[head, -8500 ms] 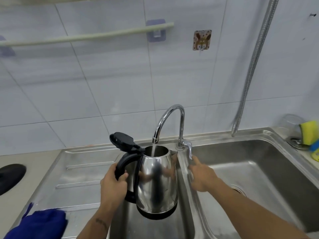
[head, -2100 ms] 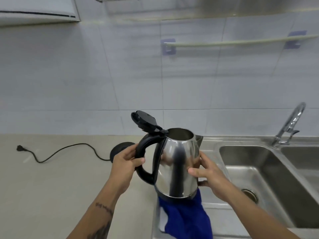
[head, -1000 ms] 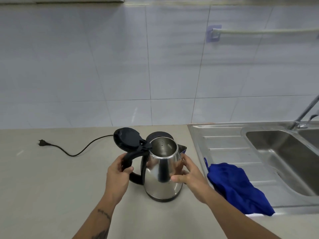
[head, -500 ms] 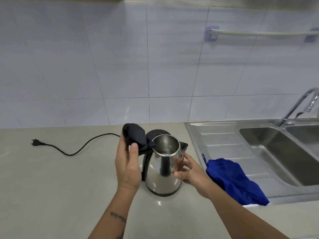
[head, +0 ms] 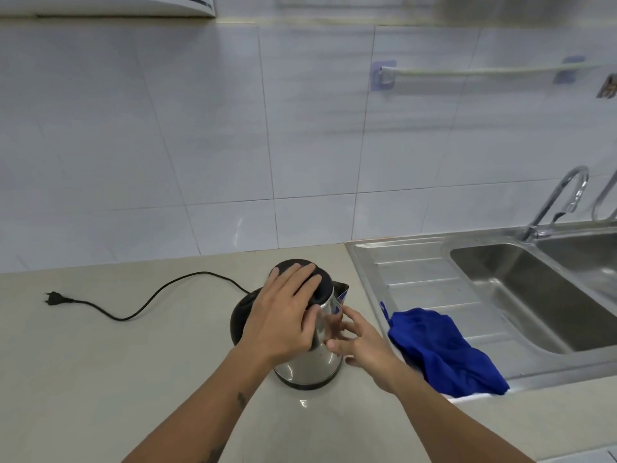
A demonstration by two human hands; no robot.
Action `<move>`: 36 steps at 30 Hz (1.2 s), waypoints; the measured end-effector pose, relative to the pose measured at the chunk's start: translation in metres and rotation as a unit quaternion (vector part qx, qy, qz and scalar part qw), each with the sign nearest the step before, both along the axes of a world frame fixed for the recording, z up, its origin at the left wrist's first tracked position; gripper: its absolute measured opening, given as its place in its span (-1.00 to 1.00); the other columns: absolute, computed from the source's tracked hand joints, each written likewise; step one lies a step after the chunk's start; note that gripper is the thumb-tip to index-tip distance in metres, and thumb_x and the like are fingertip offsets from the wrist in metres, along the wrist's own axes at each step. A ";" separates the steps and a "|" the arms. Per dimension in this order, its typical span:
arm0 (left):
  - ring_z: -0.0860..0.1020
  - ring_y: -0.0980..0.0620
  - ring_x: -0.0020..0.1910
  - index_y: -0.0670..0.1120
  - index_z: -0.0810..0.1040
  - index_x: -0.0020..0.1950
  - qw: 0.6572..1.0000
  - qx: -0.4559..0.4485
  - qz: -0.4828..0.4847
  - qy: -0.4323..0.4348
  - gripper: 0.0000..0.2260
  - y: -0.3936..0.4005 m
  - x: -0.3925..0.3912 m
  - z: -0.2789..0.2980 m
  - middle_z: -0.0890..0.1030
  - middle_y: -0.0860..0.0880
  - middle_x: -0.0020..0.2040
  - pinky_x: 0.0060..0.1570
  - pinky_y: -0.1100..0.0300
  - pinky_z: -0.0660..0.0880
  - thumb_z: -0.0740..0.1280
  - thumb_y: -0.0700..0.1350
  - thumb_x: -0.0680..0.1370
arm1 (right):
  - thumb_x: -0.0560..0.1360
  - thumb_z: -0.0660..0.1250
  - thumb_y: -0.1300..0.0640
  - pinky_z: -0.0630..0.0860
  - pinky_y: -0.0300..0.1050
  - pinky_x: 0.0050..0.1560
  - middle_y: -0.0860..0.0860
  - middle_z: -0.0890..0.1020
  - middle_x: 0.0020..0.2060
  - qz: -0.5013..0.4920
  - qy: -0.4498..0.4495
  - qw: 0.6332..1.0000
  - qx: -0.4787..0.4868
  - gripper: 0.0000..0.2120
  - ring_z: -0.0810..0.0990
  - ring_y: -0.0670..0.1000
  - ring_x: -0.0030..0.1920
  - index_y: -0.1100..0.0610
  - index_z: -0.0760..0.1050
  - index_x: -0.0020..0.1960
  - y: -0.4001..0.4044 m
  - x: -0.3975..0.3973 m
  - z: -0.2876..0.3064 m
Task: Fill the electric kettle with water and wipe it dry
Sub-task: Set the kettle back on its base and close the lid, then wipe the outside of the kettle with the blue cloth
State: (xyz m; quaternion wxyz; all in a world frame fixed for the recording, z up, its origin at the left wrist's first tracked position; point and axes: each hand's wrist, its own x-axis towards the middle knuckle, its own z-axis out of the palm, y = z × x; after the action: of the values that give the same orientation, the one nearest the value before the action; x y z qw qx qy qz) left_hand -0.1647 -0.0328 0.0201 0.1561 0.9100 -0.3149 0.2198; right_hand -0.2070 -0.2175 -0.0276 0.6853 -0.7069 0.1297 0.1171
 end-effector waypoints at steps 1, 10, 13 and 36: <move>0.35 -0.02 0.47 -0.06 0.47 0.41 1.000 0.000 -0.005 0.002 -0.55 0.001 0.001 0.000 0.46 0.00 0.44 0.47 -0.10 0.23 0.24 0.02 0.54 | 0.43 0.52 0.32 0.48 0.02 0.23 -0.02 0.51 0.35 -0.002 0.000 1.000 -0.003 -0.22 0.52 0.07 0.33 -0.20 0.32 0.48 0.000 0.000 -0.001; 0.35 -0.01 0.48 -0.06 0.51 0.38 0.998 -0.014 -0.058 0.006 -0.55 0.008 0.013 -0.002 0.48 0.01 0.42 0.46 -0.10 0.26 0.29 0.06 0.52 | 0.46 0.47 0.35 0.53 -0.13 0.12 -0.13 0.55 0.20 -0.009 -0.028 0.999 0.011 -0.34 0.57 -0.13 0.16 -0.32 0.38 0.26 0.005 -0.004 -0.006; 0.46 -0.07 0.39 -0.12 0.57 0.29 0.997 -0.035 -0.071 -0.004 -0.56 0.008 0.021 -0.002 0.56 -0.04 0.34 0.32 -0.13 0.43 0.38 0.02 0.46 | 0.44 0.49 0.34 0.48 0.11 0.39 -0.08 0.54 0.27 -0.021 -0.030 0.999 0.018 -0.32 0.59 -0.07 0.20 -0.27 0.40 0.34 0.005 -0.004 -0.005; 0.45 -0.12 0.37 -0.16 0.55 0.33 0.998 -0.012 0.054 -0.029 -0.53 -0.030 0.019 -0.004 0.57 -0.08 0.32 0.40 0.04 0.27 0.24 0.05 0.51 | 0.49 0.36 -0.06 0.20 0.36 0.49 0.13 0.07 0.60 0.076 0.149 0.826 -0.539 -0.20 0.04 0.30 0.59 -0.07 0.05 0.62 -0.116 0.016 -0.035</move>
State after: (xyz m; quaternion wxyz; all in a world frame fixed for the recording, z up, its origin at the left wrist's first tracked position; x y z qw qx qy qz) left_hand -0.1452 -0.0633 0.0161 0.1455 0.9170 -0.2675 0.2576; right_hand -0.1914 -0.3336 -0.0622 0.1567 -0.9453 0.2190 0.1843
